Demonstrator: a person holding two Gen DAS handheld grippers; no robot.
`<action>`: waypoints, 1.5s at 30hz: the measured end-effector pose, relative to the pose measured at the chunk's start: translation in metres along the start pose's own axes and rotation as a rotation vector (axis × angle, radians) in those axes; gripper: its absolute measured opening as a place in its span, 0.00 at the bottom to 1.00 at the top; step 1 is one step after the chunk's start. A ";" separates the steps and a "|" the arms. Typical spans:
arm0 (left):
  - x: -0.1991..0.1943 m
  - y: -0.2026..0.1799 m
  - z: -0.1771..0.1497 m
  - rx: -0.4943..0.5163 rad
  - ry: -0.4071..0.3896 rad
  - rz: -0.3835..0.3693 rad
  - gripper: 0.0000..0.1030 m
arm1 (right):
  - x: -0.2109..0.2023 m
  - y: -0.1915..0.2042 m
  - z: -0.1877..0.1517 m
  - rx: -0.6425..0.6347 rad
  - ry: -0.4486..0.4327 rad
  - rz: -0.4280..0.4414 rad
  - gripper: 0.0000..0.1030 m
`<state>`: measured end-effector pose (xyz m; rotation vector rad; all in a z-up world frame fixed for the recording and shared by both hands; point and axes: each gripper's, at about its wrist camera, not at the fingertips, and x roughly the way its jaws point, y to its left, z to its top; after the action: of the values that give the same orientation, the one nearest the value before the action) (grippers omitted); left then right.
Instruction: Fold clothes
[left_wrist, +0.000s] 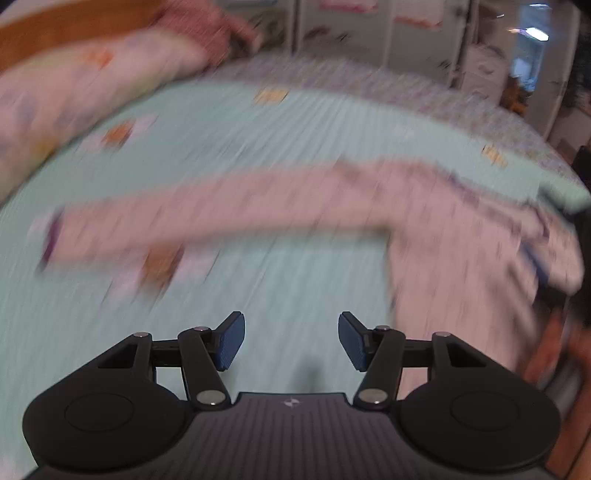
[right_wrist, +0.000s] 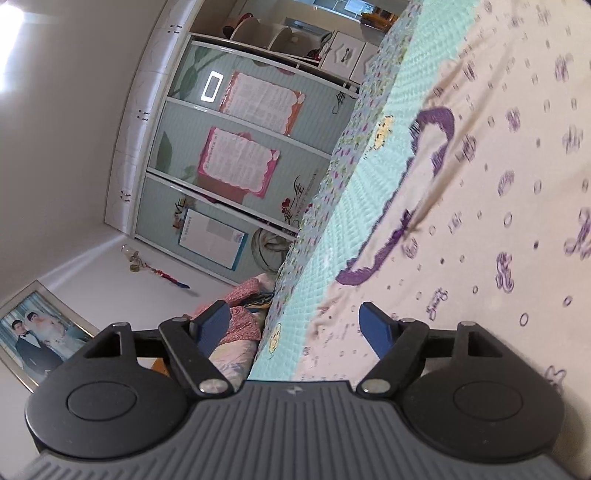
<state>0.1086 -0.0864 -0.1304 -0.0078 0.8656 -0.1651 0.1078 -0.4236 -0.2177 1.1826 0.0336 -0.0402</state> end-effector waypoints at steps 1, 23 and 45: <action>-0.008 0.007 -0.016 -0.023 0.014 -0.013 0.57 | -0.006 0.005 0.003 0.007 0.007 -0.003 0.75; -0.039 0.008 -0.103 0.006 0.047 -0.106 0.56 | -0.268 0.067 0.016 -0.507 0.591 -0.204 0.49; -0.015 0.101 -0.120 -0.449 0.309 -0.688 0.58 | -0.345 0.062 0.029 -0.367 0.490 -0.422 0.59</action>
<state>0.0221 0.0226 -0.2044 -0.7217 1.1691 -0.6232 -0.2331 -0.4222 -0.1332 0.7793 0.6945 -0.1099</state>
